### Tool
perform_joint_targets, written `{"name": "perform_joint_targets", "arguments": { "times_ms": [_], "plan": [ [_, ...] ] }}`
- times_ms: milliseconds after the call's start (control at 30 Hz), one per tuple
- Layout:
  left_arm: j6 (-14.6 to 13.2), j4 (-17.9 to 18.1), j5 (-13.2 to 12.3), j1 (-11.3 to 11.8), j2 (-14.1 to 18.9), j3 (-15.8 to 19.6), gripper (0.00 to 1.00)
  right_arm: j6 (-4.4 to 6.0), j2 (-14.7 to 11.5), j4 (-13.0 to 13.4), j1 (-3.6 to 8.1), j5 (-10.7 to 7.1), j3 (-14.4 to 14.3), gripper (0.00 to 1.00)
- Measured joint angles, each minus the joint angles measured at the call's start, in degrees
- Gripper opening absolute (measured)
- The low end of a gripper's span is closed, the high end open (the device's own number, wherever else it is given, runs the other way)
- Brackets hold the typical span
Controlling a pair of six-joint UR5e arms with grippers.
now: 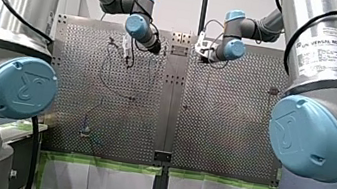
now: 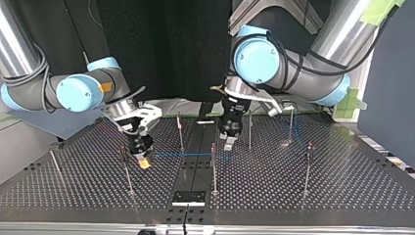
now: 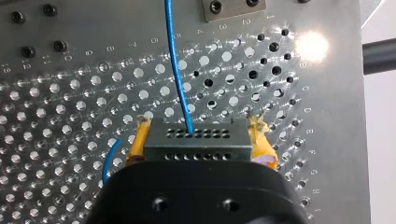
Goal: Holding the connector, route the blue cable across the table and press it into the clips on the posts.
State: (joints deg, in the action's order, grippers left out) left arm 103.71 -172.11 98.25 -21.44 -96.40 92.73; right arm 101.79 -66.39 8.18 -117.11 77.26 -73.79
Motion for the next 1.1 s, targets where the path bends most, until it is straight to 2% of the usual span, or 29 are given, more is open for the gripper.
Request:
{"name": "perform_joint_targets", "arguments": {
  "times_ms": [167, 333, 500, 600, 800, 1100],
  "plan": [
    [-0.6, 0.0, 0.6, -2.8, 1.9, 0.0, 1.0, 0.0, 0.0, 0.0, -0.01, 0.0, 0.0, 0.0],
    [-0.6, 0.8, 2.9, -5.7, 2.0, -0.8, 1.0, -0.01, -0.1, 0.0, -0.03, 0.0, 0.0, 0.0],
    [-1.1, -0.6, 5.6, -8.8, 0.3, -2.9, 1.0, 0.0, -0.1, 0.0, 0.04, 0.0, 0.0, 0.0],
    [-1.5, -1.8, 6.3, -10.4, -1.3, -4.5, 1.0, 0.0, -0.2, 0.0, 0.11, 0.0, 0.0, 0.0],
    [-1.7, -3.2, 7.6, -11.4, -4.4, -7.7, 1.0, 0.0, -0.4, -0.1, 0.46, -0.04, 0.0, 0.0],
    [-2.2, -3.9, 9.9, -11.2, -9.5, -12.7, 1.0, 0.0, -0.4, -0.1, 1.21, -0.04, 0.0, 0.0]
  ]
}}
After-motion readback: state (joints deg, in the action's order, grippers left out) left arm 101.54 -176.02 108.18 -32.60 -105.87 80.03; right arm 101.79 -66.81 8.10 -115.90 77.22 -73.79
